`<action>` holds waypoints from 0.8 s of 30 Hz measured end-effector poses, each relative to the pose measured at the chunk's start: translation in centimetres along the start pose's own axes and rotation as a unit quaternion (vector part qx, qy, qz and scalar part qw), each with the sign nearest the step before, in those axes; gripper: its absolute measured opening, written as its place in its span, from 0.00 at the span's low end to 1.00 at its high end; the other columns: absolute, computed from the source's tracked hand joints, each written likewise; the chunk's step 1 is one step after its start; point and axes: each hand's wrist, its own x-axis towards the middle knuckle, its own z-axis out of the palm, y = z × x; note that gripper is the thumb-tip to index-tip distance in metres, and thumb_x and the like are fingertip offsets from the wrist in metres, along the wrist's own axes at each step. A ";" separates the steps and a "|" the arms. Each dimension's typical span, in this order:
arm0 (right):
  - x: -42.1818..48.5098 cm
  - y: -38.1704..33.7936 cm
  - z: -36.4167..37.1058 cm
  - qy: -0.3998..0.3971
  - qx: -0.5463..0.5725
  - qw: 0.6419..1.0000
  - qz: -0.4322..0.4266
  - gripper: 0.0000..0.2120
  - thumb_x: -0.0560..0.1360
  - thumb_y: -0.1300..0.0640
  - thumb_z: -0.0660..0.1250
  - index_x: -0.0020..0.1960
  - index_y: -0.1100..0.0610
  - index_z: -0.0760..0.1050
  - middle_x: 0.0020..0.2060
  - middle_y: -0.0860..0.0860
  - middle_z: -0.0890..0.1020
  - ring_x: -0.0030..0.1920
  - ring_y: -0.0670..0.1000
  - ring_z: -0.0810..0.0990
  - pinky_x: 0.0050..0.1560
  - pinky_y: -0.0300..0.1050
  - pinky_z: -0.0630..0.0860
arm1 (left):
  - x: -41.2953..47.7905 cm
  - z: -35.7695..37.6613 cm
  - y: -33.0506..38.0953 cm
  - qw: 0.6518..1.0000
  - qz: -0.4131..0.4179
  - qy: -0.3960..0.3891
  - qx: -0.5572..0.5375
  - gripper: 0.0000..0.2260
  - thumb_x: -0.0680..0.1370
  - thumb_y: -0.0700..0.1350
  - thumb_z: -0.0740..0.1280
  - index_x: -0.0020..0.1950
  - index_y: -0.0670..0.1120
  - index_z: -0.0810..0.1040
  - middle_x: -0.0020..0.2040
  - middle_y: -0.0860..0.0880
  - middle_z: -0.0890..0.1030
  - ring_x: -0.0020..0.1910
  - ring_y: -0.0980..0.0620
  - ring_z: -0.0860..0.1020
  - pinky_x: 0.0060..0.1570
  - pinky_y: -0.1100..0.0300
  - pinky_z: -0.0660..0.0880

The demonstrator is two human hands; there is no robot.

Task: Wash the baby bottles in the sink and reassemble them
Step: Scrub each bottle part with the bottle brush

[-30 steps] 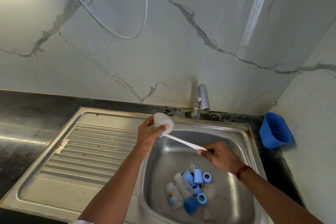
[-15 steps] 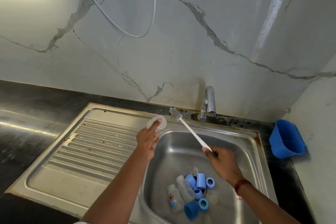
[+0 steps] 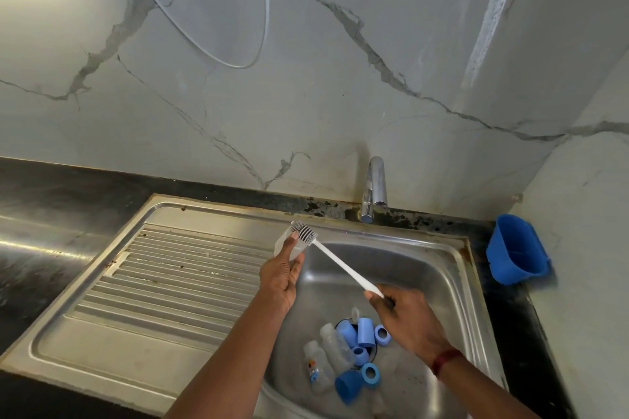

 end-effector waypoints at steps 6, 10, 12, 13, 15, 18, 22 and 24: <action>-0.6 -0.4 0.3 -0.001 0.022 0.999 -0.025 0.18 0.78 0.44 0.64 0.35 0.53 0.72 0.23 0.46 0.67 0.25 0.45 0.65 0.30 0.47 0.70 | 0.2 -0.9 0.5 0.998 0.026 -0.018 0.047 0.28 0.68 0.45 0.79 0.65 0.41 0.75 0.59 0.41 0.81 0.55 0.46 0.82 0.50 0.57 0.82; -1.0 -0.2 0.3 -0.019 0.045 0.998 -0.027 0.18 0.78 0.43 0.64 0.35 0.53 0.73 0.25 0.50 0.68 0.26 0.44 0.64 0.30 0.44 0.67 | -0.4 -1.6 0.8 0.998 0.031 -0.051 0.033 0.29 0.64 0.48 0.76 0.63 0.41 0.76 0.57 0.43 0.80 0.56 0.45 0.79 0.60 0.50 0.78; -1.1 -0.2 0.1 -0.034 0.050 0.998 -0.029 0.19 0.78 0.44 0.65 0.33 0.54 0.72 0.25 0.49 0.67 0.27 0.44 0.64 0.31 0.42 0.65 | -0.5 -1.9 0.6 0.998 0.032 -0.053 0.022 0.27 0.66 0.48 0.76 0.63 0.41 0.77 0.57 0.43 0.80 0.55 0.46 0.79 0.58 0.52 0.78; -1.1 -0.1 0.0 -0.040 0.053 0.997 -0.029 0.19 0.78 0.45 0.66 0.33 0.54 0.72 0.25 0.48 0.66 0.27 0.44 0.63 0.31 0.41 0.65 | -0.4 -2.0 0.5 0.998 0.033 -0.053 0.020 0.25 0.67 0.48 0.75 0.62 0.41 0.77 0.57 0.43 0.80 0.55 0.47 0.79 0.56 0.54 0.79; -1.0 0.0 -0.4 -0.050 0.056 0.997 -0.025 0.18 0.78 0.45 0.66 0.34 0.55 0.74 0.25 0.46 0.66 0.27 0.44 0.63 0.31 0.40 0.65 | -0.2 -2.3 0.1 0.998 0.036 -0.052 0.027 0.20 0.72 0.47 0.73 0.61 0.41 0.77 0.57 0.43 0.80 0.55 0.48 0.80 0.51 0.57 0.80; -0.5 0.0 -0.8 -0.043 0.033 0.998 -0.018 0.16 0.78 0.45 0.66 0.34 0.51 0.75 0.24 0.45 0.68 0.27 0.44 0.65 0.32 0.43 0.67 | 0.0 -2.5 -0.3 0.997 0.042 -0.053 0.043 0.13 0.75 0.45 0.72 0.57 0.42 0.78 0.56 0.43 0.81 0.53 0.48 0.80 0.46 0.60 0.82; 0.1 -1.0 -1.0 -0.017 -0.012 1.000 0.004 0.19 0.78 0.44 0.65 0.30 0.47 0.70 0.23 0.44 0.71 0.25 0.45 0.67 0.31 0.45 0.69 | 0.1 -2.3 -0.8 0.998 0.043 -0.030 0.037 0.13 0.77 0.46 0.71 0.57 0.41 0.77 0.56 0.42 0.80 0.57 0.46 0.79 0.55 0.54 0.78; 0.2 -1.1 -1.1 -0.012 -0.020 1.000 0.001 0.20 0.78 0.44 0.65 0.29 0.48 0.69 0.23 0.44 0.72 0.25 0.46 0.68 0.30 0.43 0.68 | 0.2 -2.4 -0.9 0.999 0.034 -0.020 0.020 0.13 0.77 0.48 0.70 0.57 0.41 0.76 0.57 0.42 0.79 0.59 0.44 0.77 0.58 0.52 0.76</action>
